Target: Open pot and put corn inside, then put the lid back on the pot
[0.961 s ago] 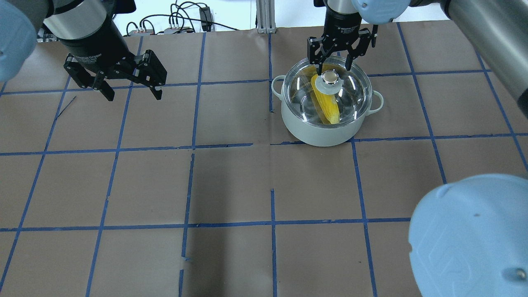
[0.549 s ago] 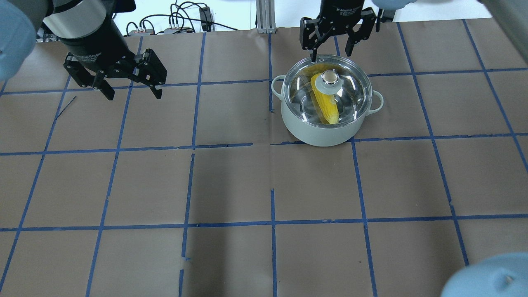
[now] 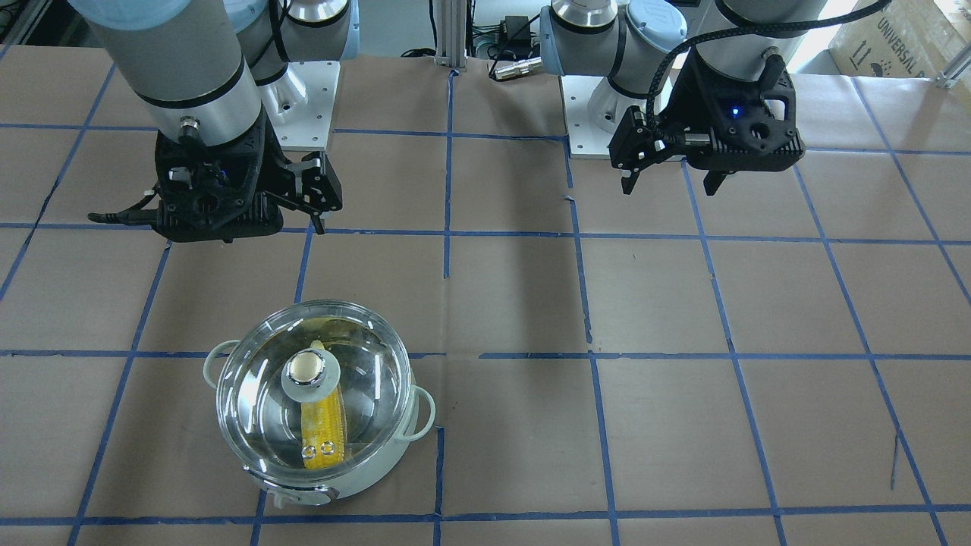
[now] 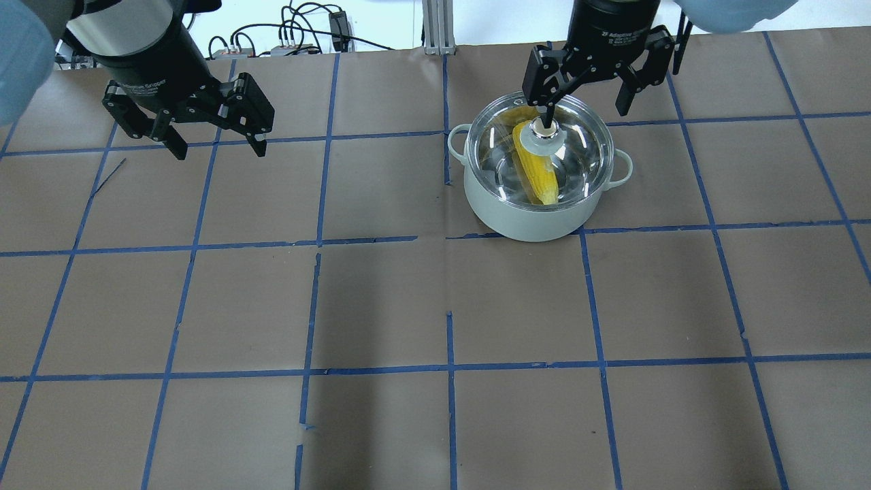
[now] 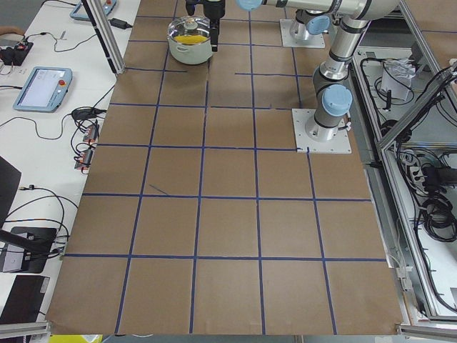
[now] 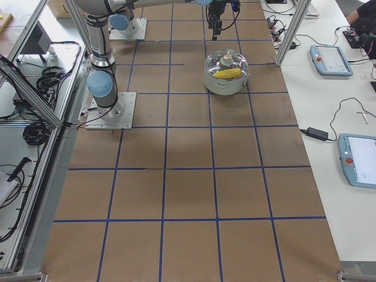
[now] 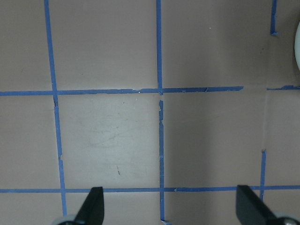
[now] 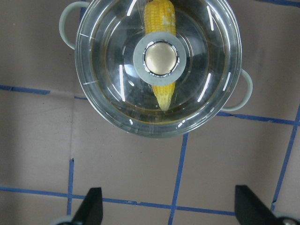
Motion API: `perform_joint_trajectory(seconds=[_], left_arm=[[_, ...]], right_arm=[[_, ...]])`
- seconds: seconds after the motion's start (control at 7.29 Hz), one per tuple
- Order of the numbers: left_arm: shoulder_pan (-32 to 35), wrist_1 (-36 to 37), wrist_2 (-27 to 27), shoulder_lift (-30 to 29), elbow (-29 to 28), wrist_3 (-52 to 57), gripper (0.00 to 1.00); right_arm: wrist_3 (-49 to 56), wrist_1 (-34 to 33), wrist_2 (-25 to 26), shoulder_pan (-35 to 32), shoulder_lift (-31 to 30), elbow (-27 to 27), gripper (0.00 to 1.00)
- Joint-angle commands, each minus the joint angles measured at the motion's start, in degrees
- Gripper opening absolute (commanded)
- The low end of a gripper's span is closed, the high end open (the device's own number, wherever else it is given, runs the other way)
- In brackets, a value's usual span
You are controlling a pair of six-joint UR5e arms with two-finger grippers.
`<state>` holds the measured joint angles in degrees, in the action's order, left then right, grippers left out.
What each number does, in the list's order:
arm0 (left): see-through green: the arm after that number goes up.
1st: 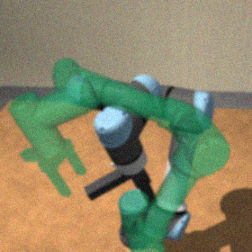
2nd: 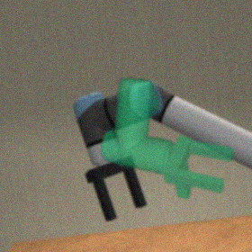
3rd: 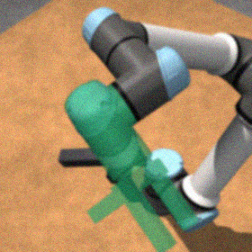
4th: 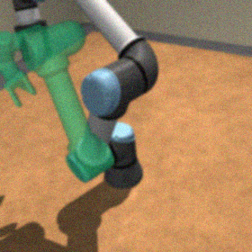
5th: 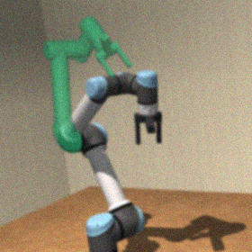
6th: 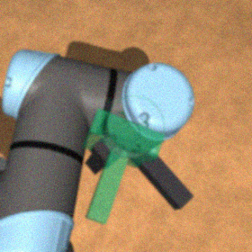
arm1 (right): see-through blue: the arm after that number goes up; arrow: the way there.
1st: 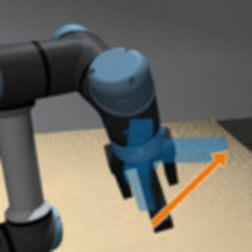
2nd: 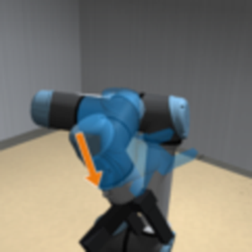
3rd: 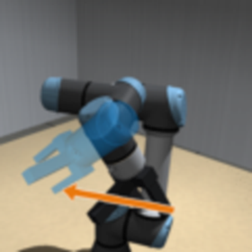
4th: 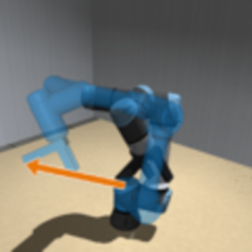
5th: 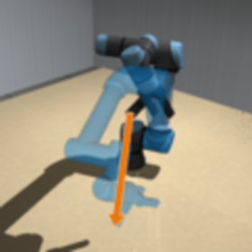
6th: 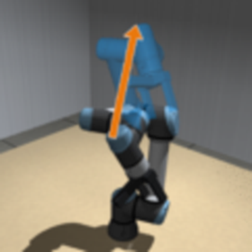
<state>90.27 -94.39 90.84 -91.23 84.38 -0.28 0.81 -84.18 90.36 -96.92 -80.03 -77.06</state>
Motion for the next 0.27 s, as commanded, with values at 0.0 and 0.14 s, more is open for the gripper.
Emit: perform_joint_trajectory(seconds=[0.0,0.14], left_arm=[[0.0,0.0,0.04,-0.01,-0.01,-0.07,1.0],[0.0,-0.09,0.04,0.08,-0.01,-0.07,1.0]], right_arm=[[0.33,-0.81,-0.44,1.89,-3.98,-5.55,1.0],[0.68,-0.55,-0.62,3.99,-3.99,-5.91,1.0]])
